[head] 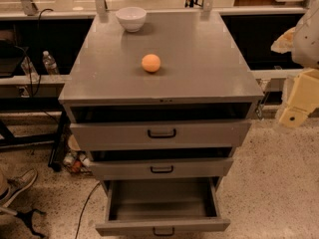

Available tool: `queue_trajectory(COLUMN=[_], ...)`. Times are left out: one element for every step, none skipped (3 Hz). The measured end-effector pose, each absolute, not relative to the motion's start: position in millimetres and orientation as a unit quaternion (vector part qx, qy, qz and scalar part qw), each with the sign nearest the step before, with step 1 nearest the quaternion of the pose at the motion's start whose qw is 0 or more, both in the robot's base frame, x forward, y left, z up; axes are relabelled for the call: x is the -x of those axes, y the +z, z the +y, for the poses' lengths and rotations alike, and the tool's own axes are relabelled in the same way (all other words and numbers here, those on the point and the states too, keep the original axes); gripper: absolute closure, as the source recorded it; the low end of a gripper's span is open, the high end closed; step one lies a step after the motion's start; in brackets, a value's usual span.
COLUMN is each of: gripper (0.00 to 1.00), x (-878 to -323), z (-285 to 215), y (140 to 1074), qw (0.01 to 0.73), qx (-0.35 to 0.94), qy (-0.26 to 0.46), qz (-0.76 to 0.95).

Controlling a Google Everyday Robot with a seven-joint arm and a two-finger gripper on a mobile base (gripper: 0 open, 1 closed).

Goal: Close bottom drawer

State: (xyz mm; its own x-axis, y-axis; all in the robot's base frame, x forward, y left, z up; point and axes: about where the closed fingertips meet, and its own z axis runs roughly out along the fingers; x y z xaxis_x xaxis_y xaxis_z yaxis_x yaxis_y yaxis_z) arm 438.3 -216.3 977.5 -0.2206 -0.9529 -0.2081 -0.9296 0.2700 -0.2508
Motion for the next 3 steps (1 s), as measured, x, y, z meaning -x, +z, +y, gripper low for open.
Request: queue_trajectory(gripper=[0.00,0.00,0.00], x=[-438,-438,-433], z=[-216,-218,-220], y=[978,960,909], qw=[0.161,0.146,0.119], qx=[0.603,0.590,0.561], qy=[-0.036,-0.023,0.012], qz=[0.780,0.794,0.819])
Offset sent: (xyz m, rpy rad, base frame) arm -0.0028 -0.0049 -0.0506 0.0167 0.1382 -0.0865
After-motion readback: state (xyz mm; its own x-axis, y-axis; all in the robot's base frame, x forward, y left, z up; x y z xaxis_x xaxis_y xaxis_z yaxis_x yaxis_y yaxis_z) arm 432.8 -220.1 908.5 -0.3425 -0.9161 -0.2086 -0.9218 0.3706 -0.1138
